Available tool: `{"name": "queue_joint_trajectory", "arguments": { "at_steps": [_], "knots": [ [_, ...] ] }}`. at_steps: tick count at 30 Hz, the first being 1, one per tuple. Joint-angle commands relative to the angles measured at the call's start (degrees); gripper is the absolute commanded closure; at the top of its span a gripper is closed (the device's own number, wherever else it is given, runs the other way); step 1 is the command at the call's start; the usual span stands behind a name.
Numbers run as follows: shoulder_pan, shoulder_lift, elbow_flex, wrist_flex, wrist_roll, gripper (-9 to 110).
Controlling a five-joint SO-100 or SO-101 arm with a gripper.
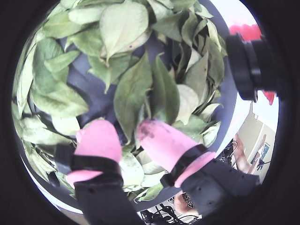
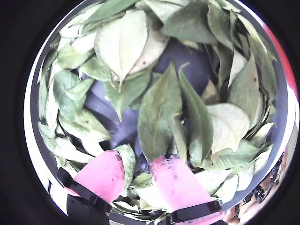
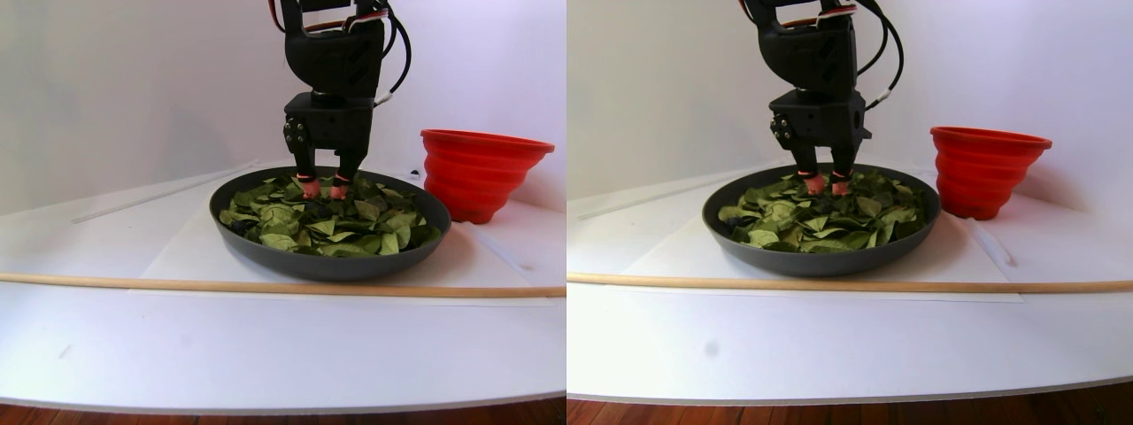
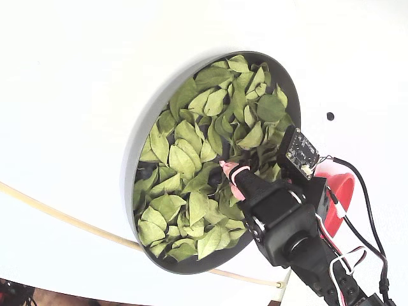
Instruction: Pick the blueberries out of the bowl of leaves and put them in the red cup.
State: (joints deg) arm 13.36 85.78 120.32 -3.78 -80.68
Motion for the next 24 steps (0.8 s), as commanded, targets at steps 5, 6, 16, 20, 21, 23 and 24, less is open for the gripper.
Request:
{"name": "queue_joint_trajectory", "arguments": {
  "at_steps": [5, 6, 16, 20, 21, 23, 24],
  "knots": [
    [0.70, 5.62, -0.53, 0.18, -1.58, 86],
    [0.70, 5.27, -0.44, 0.18, -1.67, 86],
    [1.14, 2.02, 0.09, 0.09, -2.20, 86],
    [1.32, 1.23, 0.44, 0.09, -2.37, 86],
    [1.41, 1.05, 0.53, 0.09, -2.37, 86],
    [1.49, 0.53, 0.70, 0.09, -2.46, 86],
    [1.49, 0.26, 0.79, 0.09, -2.55, 86]
  ]
}}
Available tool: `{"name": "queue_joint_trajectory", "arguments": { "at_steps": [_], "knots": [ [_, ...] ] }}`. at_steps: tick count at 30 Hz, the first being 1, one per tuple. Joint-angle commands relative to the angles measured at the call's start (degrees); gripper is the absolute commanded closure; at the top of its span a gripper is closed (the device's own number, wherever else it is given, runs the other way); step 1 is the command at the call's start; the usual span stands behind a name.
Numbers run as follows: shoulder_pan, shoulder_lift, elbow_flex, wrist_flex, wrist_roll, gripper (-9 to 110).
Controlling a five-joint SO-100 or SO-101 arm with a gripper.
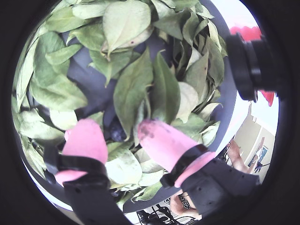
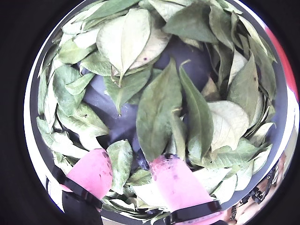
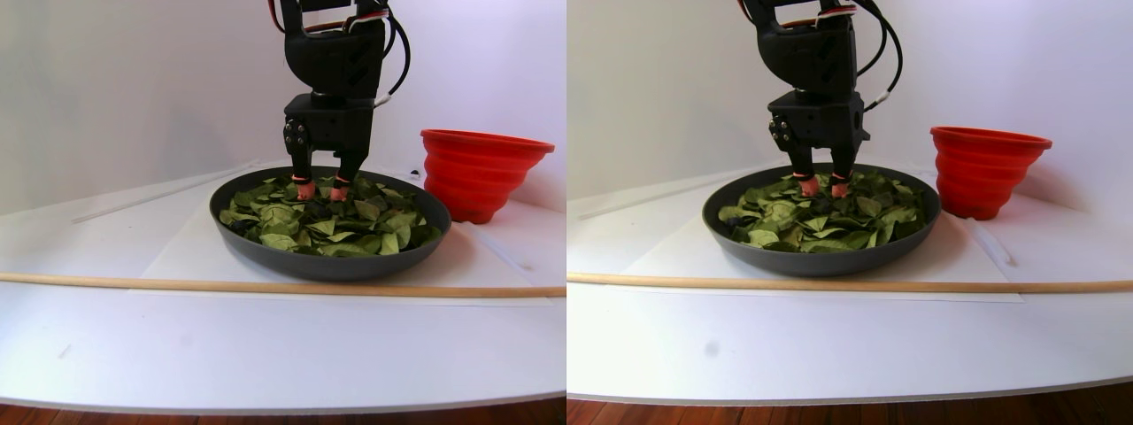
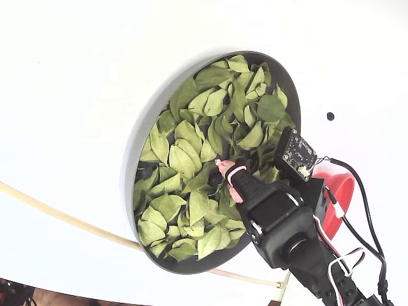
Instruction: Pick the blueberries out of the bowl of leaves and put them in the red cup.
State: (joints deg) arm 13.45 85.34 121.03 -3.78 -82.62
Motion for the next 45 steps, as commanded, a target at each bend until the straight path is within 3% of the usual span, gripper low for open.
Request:
{"name": "queue_joint_trajectory", "arguments": {
  "at_steps": [1, 45],
  "knots": [
    [1.41, 0.44, 0.09, 0.00, -0.62, 86],
    [1.58, -8.88, -2.46, -4.31, 0.09, 89]
  ]
}}
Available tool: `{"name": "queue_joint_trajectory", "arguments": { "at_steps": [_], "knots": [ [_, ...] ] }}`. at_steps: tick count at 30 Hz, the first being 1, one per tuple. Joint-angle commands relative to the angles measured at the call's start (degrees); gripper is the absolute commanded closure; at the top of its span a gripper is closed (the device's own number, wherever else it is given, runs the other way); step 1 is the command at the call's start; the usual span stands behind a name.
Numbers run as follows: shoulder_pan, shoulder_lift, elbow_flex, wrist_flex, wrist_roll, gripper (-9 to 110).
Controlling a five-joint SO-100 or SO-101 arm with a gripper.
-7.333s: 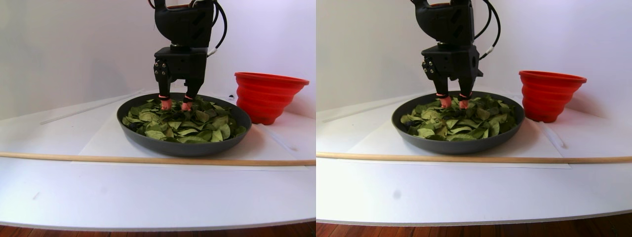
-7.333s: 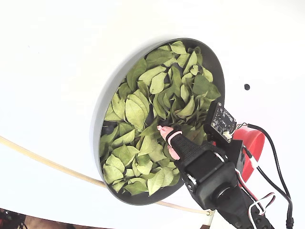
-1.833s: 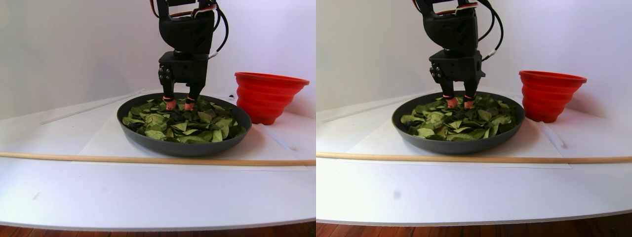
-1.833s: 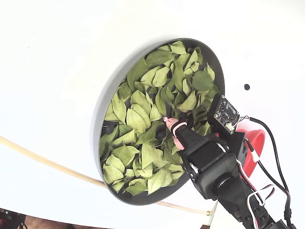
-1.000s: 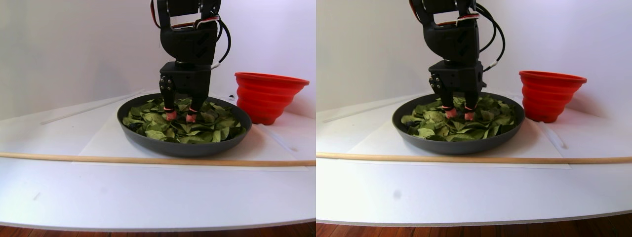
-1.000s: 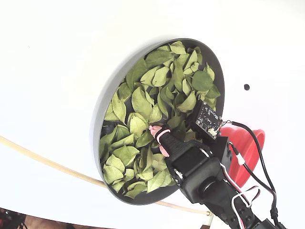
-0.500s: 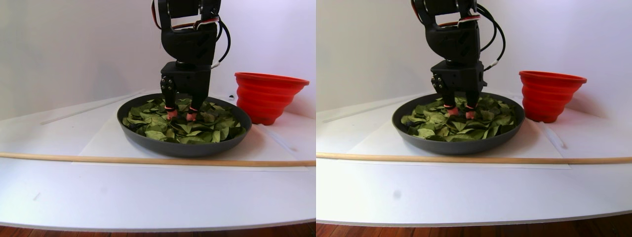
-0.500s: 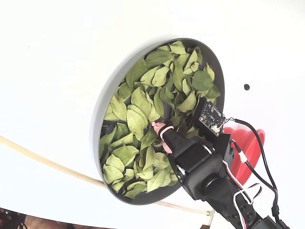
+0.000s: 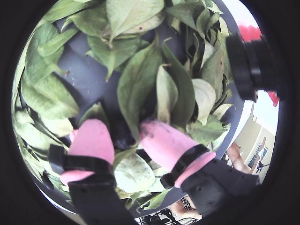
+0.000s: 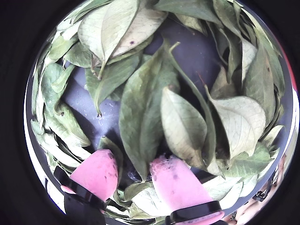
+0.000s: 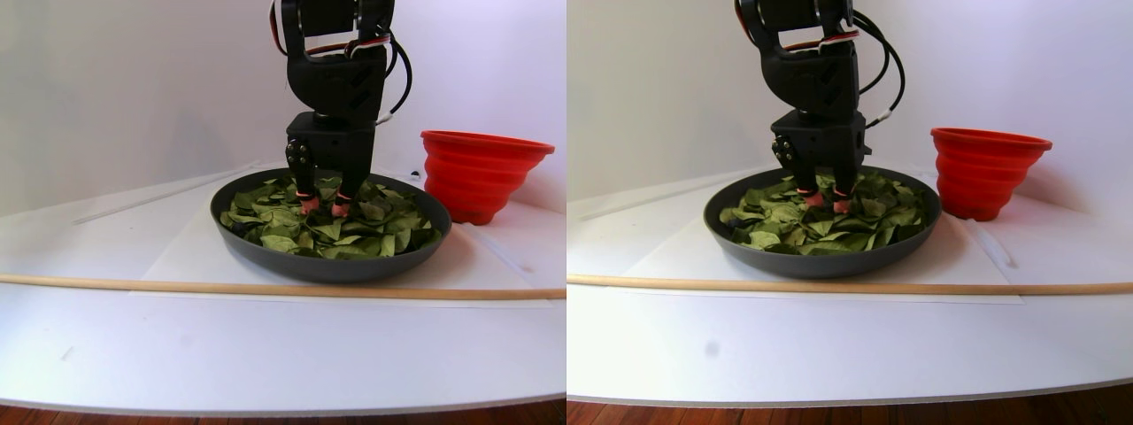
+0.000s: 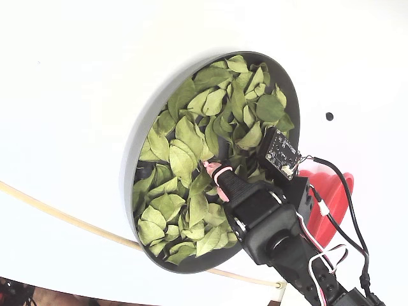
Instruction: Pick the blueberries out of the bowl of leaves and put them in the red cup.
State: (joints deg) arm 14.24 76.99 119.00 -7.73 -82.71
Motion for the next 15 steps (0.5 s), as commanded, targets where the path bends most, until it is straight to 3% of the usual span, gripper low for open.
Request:
{"name": "queue_joint_trajectory", "arguments": {
  "at_steps": [1, 15],
  "knots": [
    [0.79, -0.70, -0.35, -0.53, 0.18, 90],
    [0.35, 3.08, 0.88, -0.44, -1.05, 92]
  ]
}}
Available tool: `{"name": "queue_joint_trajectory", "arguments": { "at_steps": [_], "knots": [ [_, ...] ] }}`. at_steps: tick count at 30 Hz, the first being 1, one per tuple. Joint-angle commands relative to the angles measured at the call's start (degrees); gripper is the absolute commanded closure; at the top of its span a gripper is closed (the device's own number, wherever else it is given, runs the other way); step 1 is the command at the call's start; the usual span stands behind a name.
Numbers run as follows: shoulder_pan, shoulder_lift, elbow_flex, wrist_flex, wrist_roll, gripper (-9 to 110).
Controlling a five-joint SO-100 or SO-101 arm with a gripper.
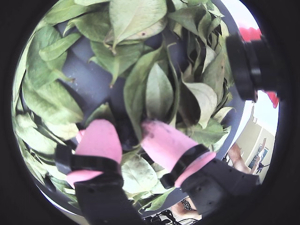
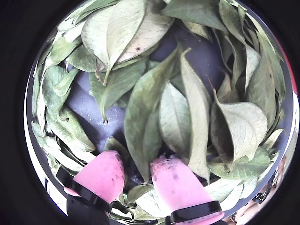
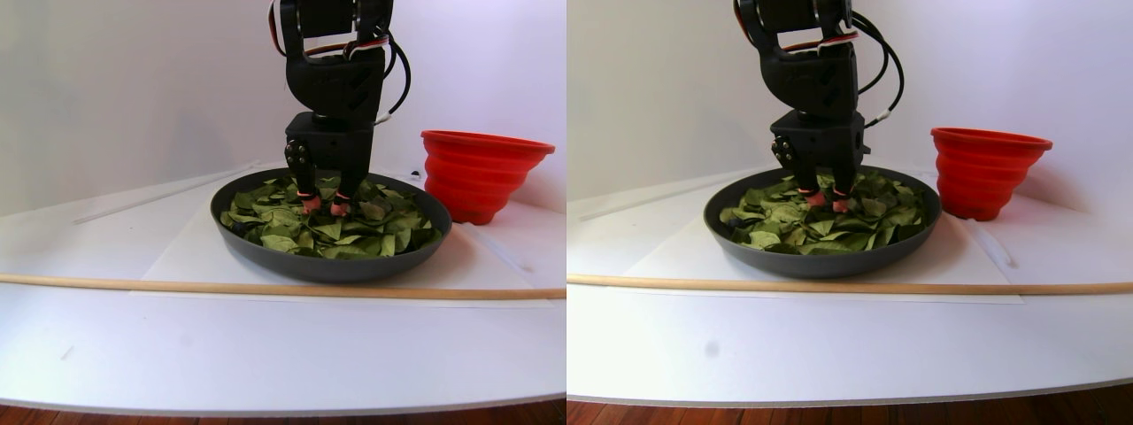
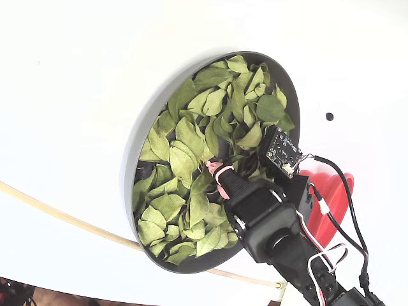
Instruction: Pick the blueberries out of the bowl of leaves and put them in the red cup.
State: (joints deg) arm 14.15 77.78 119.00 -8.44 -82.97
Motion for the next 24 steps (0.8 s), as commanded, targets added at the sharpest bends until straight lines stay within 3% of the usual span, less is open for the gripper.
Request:
{"name": "queue_joint_trajectory", "arguments": {
  "at_steps": [1, 24],
  "knots": [
    [0.44, 2.64, 0.88, 0.26, -0.88, 92],
    [0.53, 11.34, -0.79, 5.36, -2.46, 93]
  ]
}}
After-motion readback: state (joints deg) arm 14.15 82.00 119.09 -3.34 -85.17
